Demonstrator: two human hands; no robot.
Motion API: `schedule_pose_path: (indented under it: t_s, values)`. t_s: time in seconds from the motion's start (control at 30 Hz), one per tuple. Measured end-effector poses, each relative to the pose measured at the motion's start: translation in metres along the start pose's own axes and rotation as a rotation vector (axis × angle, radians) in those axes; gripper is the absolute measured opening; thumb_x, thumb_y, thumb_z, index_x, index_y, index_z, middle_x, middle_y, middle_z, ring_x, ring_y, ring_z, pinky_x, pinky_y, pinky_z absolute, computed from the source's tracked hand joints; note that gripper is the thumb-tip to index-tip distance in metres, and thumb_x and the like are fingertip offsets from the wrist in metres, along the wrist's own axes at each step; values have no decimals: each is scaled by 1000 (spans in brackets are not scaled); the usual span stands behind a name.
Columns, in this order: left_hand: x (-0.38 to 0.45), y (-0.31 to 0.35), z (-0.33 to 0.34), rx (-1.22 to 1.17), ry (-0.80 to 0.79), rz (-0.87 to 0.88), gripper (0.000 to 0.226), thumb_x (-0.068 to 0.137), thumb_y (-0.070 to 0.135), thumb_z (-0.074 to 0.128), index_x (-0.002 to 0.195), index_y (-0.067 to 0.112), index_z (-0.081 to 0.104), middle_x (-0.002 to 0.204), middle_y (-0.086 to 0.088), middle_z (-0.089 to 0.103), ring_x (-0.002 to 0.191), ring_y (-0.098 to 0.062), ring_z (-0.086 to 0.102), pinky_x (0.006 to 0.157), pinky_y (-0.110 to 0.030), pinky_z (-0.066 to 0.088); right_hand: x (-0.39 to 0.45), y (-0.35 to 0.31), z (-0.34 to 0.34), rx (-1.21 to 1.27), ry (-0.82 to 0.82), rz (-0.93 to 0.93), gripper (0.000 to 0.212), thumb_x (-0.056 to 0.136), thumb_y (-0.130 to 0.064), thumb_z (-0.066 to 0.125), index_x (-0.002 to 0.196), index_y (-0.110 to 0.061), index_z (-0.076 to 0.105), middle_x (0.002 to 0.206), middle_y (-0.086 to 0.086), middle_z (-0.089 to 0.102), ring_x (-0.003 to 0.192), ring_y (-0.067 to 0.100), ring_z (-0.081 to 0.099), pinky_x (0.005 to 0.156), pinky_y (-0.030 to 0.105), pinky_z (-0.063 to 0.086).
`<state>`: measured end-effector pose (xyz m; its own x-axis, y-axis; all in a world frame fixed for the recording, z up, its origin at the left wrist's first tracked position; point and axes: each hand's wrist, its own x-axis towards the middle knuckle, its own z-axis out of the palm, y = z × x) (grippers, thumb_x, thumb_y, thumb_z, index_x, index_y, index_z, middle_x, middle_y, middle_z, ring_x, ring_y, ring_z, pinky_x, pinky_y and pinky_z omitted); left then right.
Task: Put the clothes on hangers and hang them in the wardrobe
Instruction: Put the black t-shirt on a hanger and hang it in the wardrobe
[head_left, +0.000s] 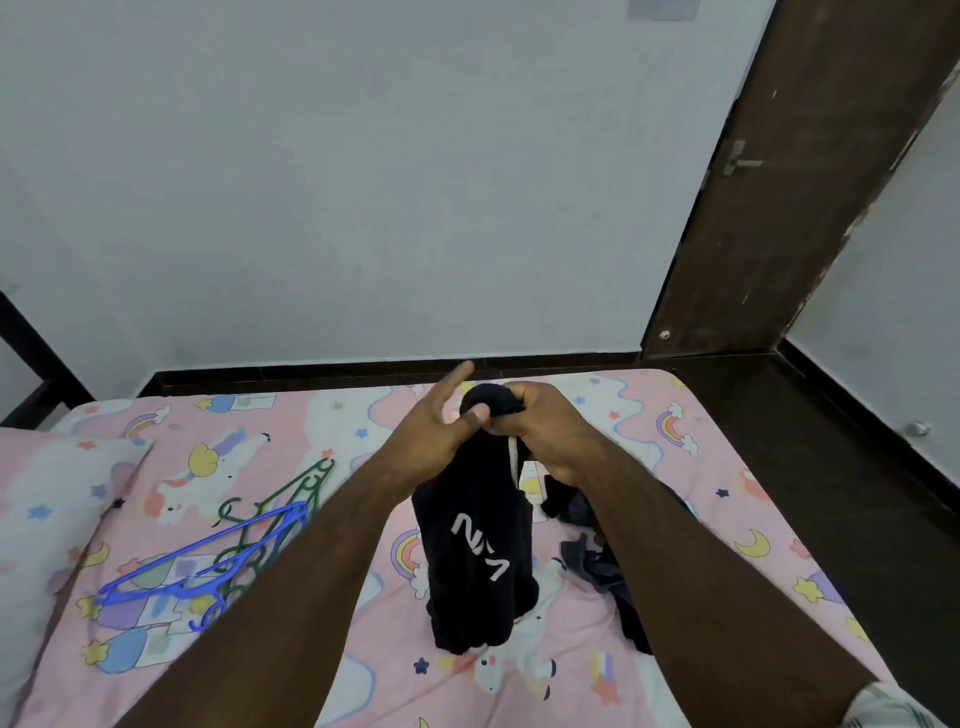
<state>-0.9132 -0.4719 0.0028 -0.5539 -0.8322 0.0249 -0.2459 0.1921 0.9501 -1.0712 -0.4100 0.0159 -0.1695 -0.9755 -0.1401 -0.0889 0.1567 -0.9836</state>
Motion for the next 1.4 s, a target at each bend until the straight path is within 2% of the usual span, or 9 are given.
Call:
schedule_pose_path:
  t_s: [0.1, 0.33, 0.63, 0.8, 0.93, 1.03, 1.13, 1.3, 1.4]
  values:
    - [6, 4, -4, -1, -132, 56, 38, 96, 22, 67, 133, 28, 62, 127, 12, 67, 118, -5, 61, 105, -27, 47, 5, 1, 1, -39, -89, -61, 29, 82, 6, 68, 104, -13, 74, 102, 12, 76, 101, 29, 72, 95, 40, 56]
    - [11, 11, -7, 193, 160, 77, 12, 92, 22, 70, 79, 22, 68, 75, 7, 69, 72, -11, 64, 73, -33, 51, 0, 21, -2, 86, 57, -60, 19, 84, -2, 77, 100, -5, 67, 94, 14, 75, 88, 28, 73, 88, 39, 59]
    - [13, 4, -25, -9, 407, 24, 17, 98, 27, 59, 84, 19, 60, 86, -6, 69, 78, -19, 63, 80, -43, 53, -6, 85, -20, -747, 160, 116, 19, 88, -5, 60, 98, -20, 60, 91, 0, 65, 84, 24, 63, 70, 30, 50]
    - [10, -10, -60, 125, 563, 32, 8, 97, 17, 60, 96, 22, 54, 89, 9, 62, 85, -13, 60, 75, -21, 43, -2, 73, -46, -860, 307, 150, 27, 80, -4, 56, 91, -28, 63, 93, -2, 68, 89, 24, 64, 72, 30, 48]
    - [0, -19, -78, 339, 409, 111, 29, 91, -7, 46, 90, 22, 52, 83, 5, 56, 67, -12, 50, 61, -27, 38, 13, 26, -64, -756, 400, 72, 23, 72, -6, 70, 77, -22, 55, 78, -5, 63, 78, 21, 62, 63, 26, 39]
    - [1, -20, -85, 599, 315, 67, 47, 74, -20, 41, 71, 20, 65, 85, 5, 52, 73, -17, 55, 65, -28, 41, 17, -9, -67, -754, 369, -28, 33, 68, -5, 79, 71, -21, 50, 71, -4, 60, 69, 21, 60, 60, 28, 41]
    - [4, -22, -90, 767, 277, -52, 42, 80, -14, 47, 93, 12, 78, 104, -4, 62, 95, -26, 62, 81, -28, 47, 17, -30, -63, -804, 286, -144, 33, 68, -4, 80, 72, -17, 50, 74, -3, 60, 70, 22, 59, 63, 33, 47]
    - [1, -28, -91, 679, 525, -6, 22, 92, 20, 53, 99, 7, 69, 102, -12, 63, 91, -28, 60, 79, -35, 47, 10, -44, -48, -942, 129, -525, 29, 77, 6, 64, 73, -23, 62, 94, -9, 59, 86, 13, 59, 76, 29, 49]
    - [-2, -23, -86, 579, 592, -13, 26, 93, 16, 65, 115, 5, 58, 120, -13, 49, 96, -27, 54, 87, -40, 46, 13, -48, -44, -1226, 15, -498, 46, 82, 7, 51, 102, -25, 77, 117, -7, 61, 106, 17, 60, 85, 28, 46]
